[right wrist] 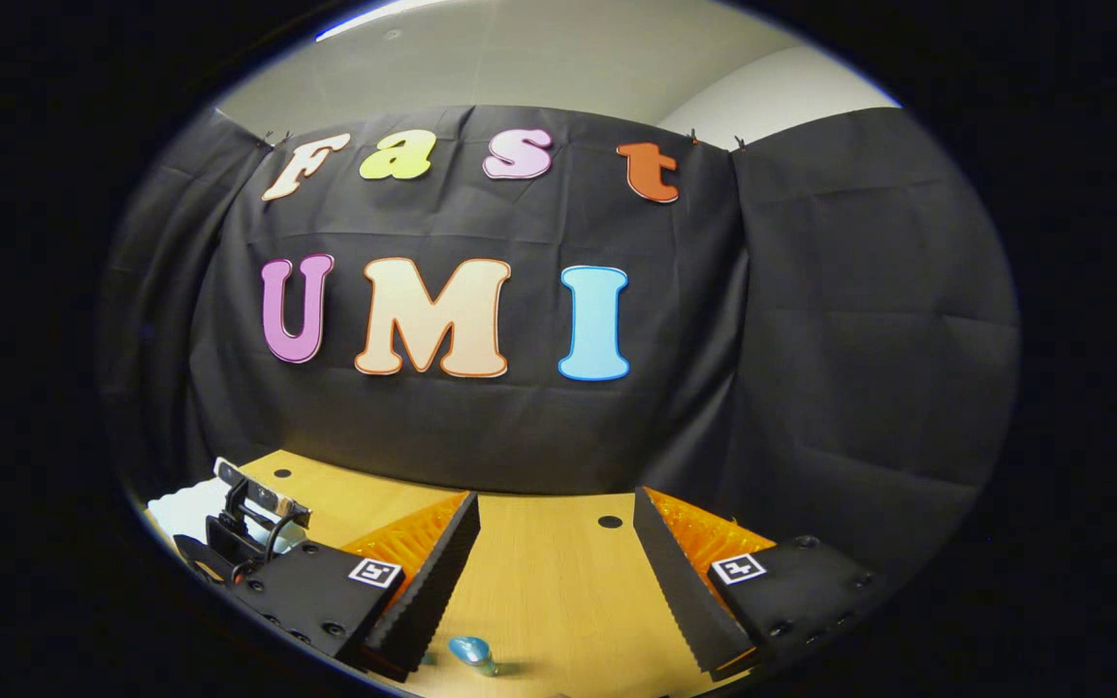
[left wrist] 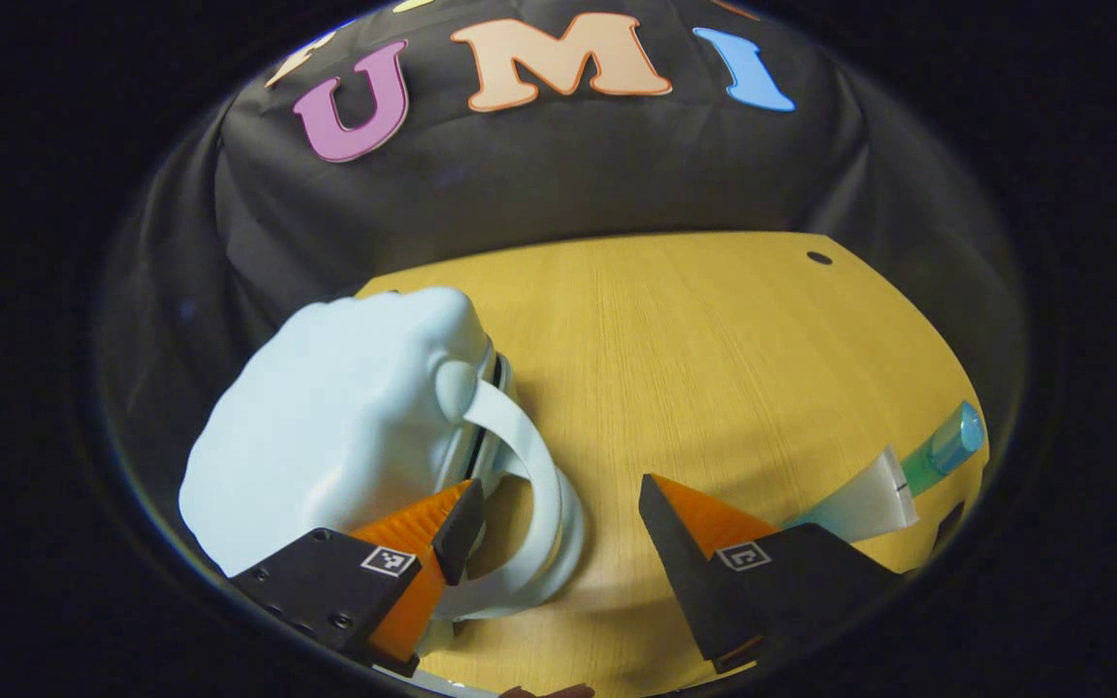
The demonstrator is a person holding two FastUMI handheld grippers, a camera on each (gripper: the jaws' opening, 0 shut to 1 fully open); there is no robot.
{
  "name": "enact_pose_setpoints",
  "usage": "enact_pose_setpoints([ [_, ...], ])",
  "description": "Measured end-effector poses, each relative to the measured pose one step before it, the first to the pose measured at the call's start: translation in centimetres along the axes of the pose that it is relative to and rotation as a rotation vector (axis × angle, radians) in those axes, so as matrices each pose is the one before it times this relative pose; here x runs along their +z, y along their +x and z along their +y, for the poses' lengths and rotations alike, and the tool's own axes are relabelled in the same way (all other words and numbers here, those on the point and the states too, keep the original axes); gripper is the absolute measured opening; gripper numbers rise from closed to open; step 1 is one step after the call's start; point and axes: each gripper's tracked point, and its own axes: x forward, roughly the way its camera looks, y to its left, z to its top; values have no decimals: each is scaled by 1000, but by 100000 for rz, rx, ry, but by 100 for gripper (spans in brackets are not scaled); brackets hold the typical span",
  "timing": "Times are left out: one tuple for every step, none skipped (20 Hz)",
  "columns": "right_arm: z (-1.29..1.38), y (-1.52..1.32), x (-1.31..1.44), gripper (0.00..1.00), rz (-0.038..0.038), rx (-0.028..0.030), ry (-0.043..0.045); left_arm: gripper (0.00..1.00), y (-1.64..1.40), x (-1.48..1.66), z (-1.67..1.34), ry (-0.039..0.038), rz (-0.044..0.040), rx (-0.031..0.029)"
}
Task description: First open the suitcase, pack the skin care products into it, and then close the suitcase.
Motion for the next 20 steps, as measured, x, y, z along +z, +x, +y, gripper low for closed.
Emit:
enact_pose_setpoints([
  [-246,43,-99,100,-194,-317,-572,94,566,-305,-608,-742,1484,-3834],
  [-215,55,17,99,-416,-197,-491,88,31,-325,-244,-1387,1960,-992],
  [-66,-78,-118,99,-201,249,-602,79,-20,92,354,-771,0,389],
  [13,-54,-97,99,-179,362,-724,76,82,374,496,23,-440,923],
  [-47,33,-83,99,-308,476,-615,58,81,231,611,-6,-59,1049],
  [54,-16,-2,99,-353,916,-494,42,56,-239,273,-883,1509,-419],
  [227,75,-215,99,-512,1425,-410,27,-29,-166,322,-2351,1773,-599],
  [38,34,31,99,-532,1082,-425,21,105,-52,-159,-2703,1385,-2525],
  [-10,78,-59,100,-558,1140,-518,17,385,-186,100,-2188,1668,-1640],
  [46,2,51,99,-647,1208,-413,17,-338,63,-40,-1439,28,-1134],
  [144,-126,7,99,-919,1709,-204,16,-66,241,-171,-492,-644,-116],
  [88,39,27,99,-768,1843,73,16,-139,-66,68,1362,-1,975],
  [132,24,-135,99,-485,2198,219,13,-224,199,-62,3965,-60,1056],
  [48,21,-187,99,-45,2012,194,11,-179,181,-124,4824,-264,1349],
  [-31,-23,-322,99,85,1697,281,7,-266,472,-203,4049,-1290,977],
  [-43,-34,-201,99,319,1607,613,4,-419,394,-107,2665,-1200,1301],
  [-32,-168,-30,99,-325,1099,743,2,-516,455,-108,582,-872,1021],
  [-99,-2,235,99,-758,-45,471,1,-480,438,42,-1949,-1081,722],
  [-213,36,272,99,-715,-1109,243,1,-759,359,-135,-1265,722,-1686],
  [-82,101,518,99,-1265,-1889,271,1,-487,650,29,-1055,-260,-3167],
])
